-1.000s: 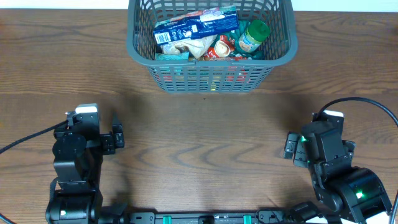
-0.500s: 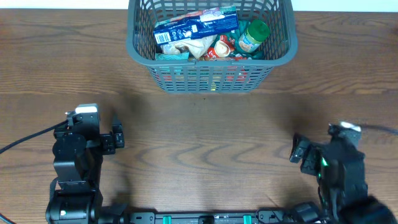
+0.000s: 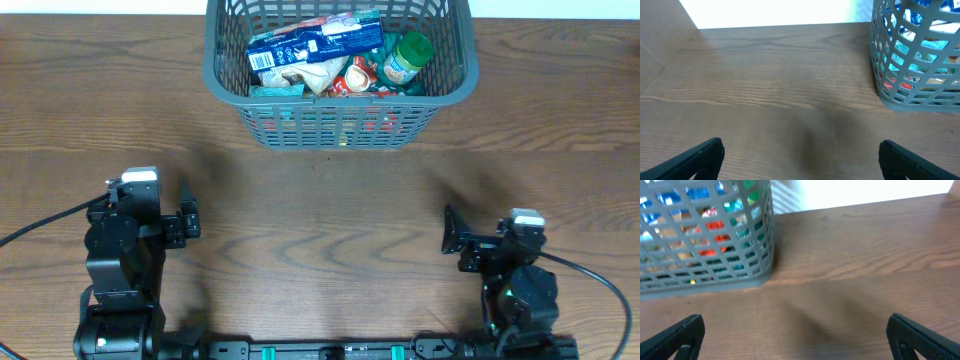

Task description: Pack container

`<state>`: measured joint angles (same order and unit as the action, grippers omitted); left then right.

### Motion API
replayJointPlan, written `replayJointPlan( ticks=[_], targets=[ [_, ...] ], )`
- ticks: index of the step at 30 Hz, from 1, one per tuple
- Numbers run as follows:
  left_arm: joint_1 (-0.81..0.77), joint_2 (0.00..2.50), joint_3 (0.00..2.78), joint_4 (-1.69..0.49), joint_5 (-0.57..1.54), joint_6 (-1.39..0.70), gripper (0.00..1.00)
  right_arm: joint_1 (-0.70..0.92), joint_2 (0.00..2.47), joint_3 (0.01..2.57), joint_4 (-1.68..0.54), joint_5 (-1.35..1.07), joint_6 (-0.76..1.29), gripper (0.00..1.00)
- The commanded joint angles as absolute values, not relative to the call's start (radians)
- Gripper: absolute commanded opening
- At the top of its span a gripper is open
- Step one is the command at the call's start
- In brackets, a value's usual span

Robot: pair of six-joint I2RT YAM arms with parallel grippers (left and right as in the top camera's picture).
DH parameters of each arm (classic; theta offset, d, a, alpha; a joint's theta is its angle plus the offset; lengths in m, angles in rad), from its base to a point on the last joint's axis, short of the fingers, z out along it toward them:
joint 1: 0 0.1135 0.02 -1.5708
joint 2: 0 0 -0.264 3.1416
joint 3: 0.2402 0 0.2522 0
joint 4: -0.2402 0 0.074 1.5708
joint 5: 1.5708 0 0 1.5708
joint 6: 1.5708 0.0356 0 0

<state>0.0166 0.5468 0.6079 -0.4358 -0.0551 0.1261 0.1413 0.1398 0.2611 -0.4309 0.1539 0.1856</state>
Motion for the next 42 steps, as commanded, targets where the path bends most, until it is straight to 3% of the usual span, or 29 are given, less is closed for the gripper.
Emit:
replayJointPlan(
  ticks=[1,8,42],
  targets=[
    [0.014,0.541,0.606,-0.429,-0.052,0.11,0.98,0.132,0.097,0.174,-0.369,0.123,0.141,0.99],
    [0.014,0.54,0.606,-0.429,-0.052,0.11,0.99,0.132,0.005,0.086,-0.27,0.102,0.073,0.99],
    [0.014,0.54,0.606,-0.429,-0.052,0.11,0.99,0.132,0.005,0.084,-0.273,0.078,0.044,0.99]
  ],
)
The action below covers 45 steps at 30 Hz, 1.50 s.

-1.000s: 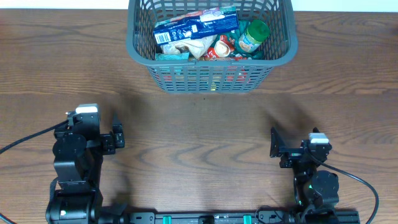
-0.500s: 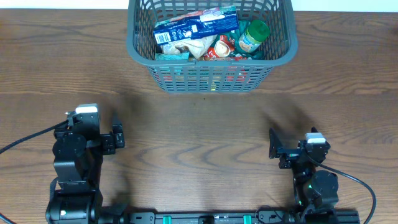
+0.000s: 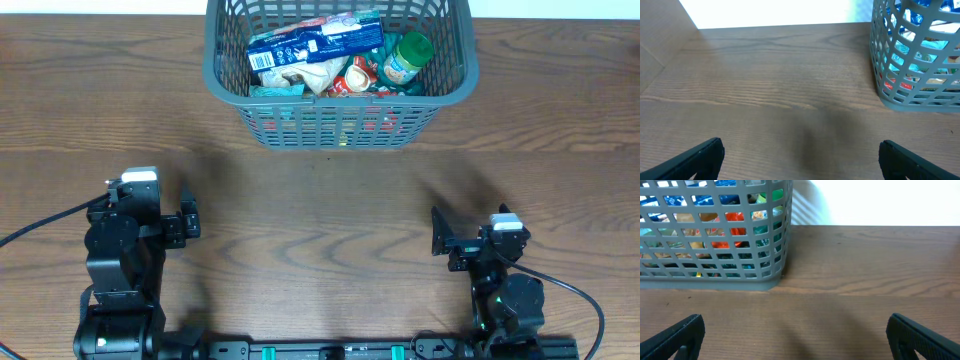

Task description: Pack container

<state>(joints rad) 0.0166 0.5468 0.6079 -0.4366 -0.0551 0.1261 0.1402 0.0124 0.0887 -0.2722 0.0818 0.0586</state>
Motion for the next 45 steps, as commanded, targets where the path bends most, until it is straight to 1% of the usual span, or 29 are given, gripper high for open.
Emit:
replayJointPlan(
  ticks=[1,17,20,23,26,29,35,39,42,45],
  targets=[
    [0.014,0.54,0.606,-0.429,-0.052,0.11,0.99,0.132,0.005,0.084,-0.273,0.078,0.044,0.99],
    [0.014,0.53,0.606,-0.434,-0.052,0.11,0.99,0.132,0.005,0.084,-0.273,0.078,0.044,0.99],
    [-0.005,0.482,0.606,-0.497,-0.047,0.11,0.99,0.132,0.005,0.084,-0.273,0.078,0.044,0.99],
    [-0.041,0.411,0.594,-0.573,0.022,0.11,0.99,0.132,0.005,0.084,-0.273,0.078,0.044,0.99],
    [-0.078,0.333,0.546,-0.579,0.094,0.11,0.99,0.132,0.005,0.084,-0.273,0.078,0.044,0.99],
    [-0.105,0.267,0.464,-0.521,0.102,0.111,0.99,0.132,0.005,0.084,-0.273,0.078,0.044,0.99],
    [-0.144,0.112,0.218,-0.274,0.115,0.11,0.99,0.132,0.005,0.084,-0.273,0.078,0.044,0.99],
    [-0.144,0.035,0.104,-0.138,0.136,0.11,0.99,0.132,0.005,0.084,-0.273,0.078,0.044,0.99],
    [-0.144,0.001,0.061,-0.092,0.135,0.117,0.99,0.132,0.005,0.084,-0.273,0.078,0.044,0.99],
    [-0.144,0.002,0.044,-0.122,0.135,0.122,0.99,0.132,0.005,0.084,-0.273,0.078,0.044,0.99]
  ],
)
